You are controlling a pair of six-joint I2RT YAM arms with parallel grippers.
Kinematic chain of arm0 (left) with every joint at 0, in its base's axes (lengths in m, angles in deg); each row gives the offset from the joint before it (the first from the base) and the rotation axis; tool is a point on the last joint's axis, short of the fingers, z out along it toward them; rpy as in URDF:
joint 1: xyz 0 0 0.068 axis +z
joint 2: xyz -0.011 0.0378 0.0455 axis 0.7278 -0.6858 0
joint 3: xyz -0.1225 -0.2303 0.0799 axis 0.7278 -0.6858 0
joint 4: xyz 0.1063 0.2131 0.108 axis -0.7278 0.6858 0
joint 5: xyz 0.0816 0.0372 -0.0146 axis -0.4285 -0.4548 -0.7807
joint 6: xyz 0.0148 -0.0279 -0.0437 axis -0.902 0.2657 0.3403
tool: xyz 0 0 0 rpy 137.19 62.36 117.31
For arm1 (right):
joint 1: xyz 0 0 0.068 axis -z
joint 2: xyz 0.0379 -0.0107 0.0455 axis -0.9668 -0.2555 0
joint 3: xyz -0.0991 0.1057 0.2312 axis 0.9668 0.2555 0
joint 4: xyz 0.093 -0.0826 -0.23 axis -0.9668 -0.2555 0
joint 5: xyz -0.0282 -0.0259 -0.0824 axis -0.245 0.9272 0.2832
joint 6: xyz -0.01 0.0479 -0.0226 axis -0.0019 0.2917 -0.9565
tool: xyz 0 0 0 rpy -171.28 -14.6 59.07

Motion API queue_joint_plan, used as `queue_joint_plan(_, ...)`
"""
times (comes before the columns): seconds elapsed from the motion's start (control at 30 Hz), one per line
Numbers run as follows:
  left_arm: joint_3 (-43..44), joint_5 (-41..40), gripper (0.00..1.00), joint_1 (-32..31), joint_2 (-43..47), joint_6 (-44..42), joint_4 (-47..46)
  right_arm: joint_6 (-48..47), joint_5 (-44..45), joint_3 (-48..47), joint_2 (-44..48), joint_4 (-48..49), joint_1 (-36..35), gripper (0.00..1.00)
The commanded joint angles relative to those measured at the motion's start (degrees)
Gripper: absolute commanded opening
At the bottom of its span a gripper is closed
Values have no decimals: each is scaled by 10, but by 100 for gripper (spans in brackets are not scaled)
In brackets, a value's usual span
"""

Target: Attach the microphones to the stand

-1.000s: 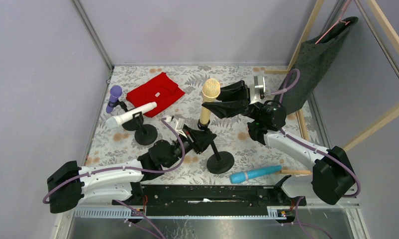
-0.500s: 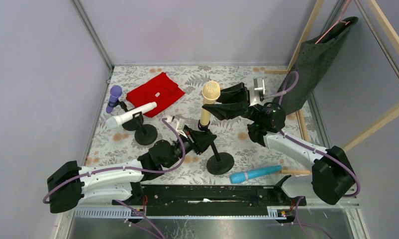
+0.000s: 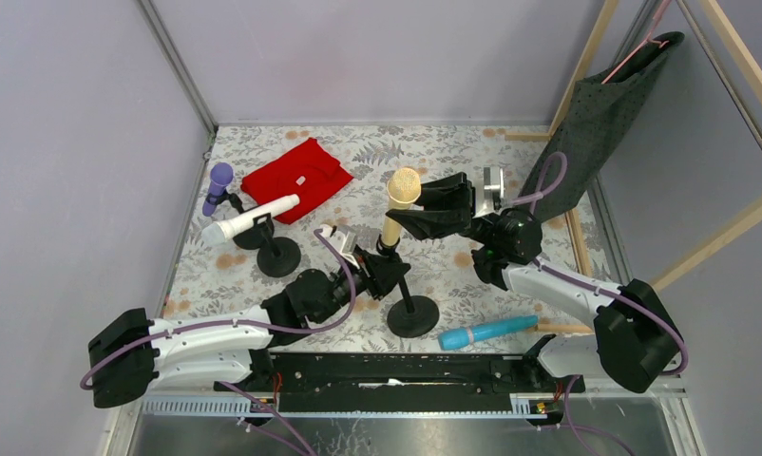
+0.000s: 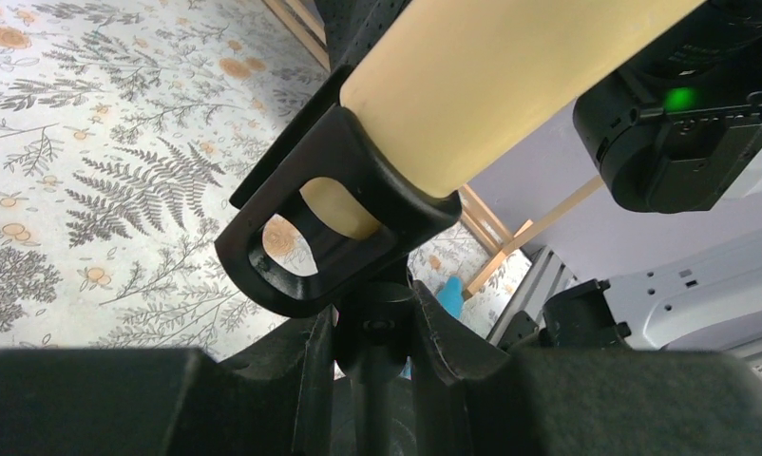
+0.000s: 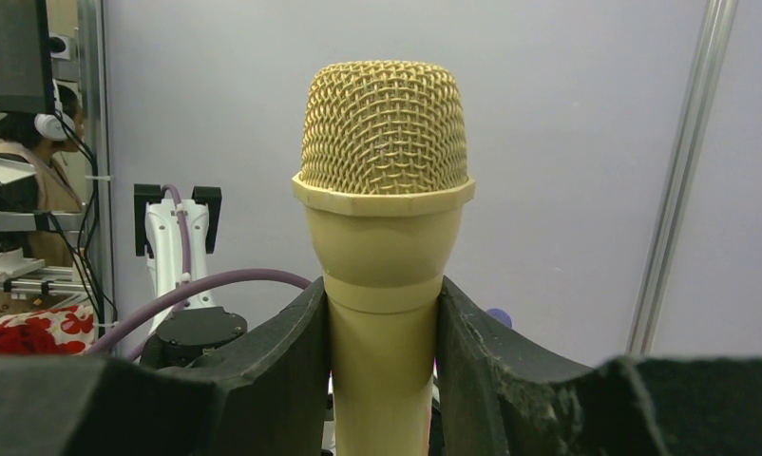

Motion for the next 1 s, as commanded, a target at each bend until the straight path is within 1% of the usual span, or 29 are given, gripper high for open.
queue_joint_plan(0.0, 22, -1, 0, -1, 54, -9, -179, -47, -24, 47, 4, 24, -20, 0)
queue_joint_plan(0.23, 6, 0, 0, -1, 67, -7, -210, -100, -1, 92, 14, -3, -28, 0)
queue_joint_plan(0.37, 0, -4, 0, -1, 73, -7, -213, -131, 14, 111, 24, -33, -34, 0)
queue_joint_plan(0.5, -1, -7, 0, -1, 75, -16, -208, -143, 40, 123, 42, -59, -35, 0)
queue_joint_plan(0.6, 3, -6, 0, -1, 74, -37, -195, -157, 57, 121, 68, -112, -36, 0)
queue_joint_plan(0.8, 7, -16, 0, -1, 89, -118, -164, -220, 105, 117, 131, -274, -40, 0)
queue_joint_plan(0.97, 9, -24, 0, -1, 95, -158, -147, -232, 127, 136, 165, -319, -46, 0)
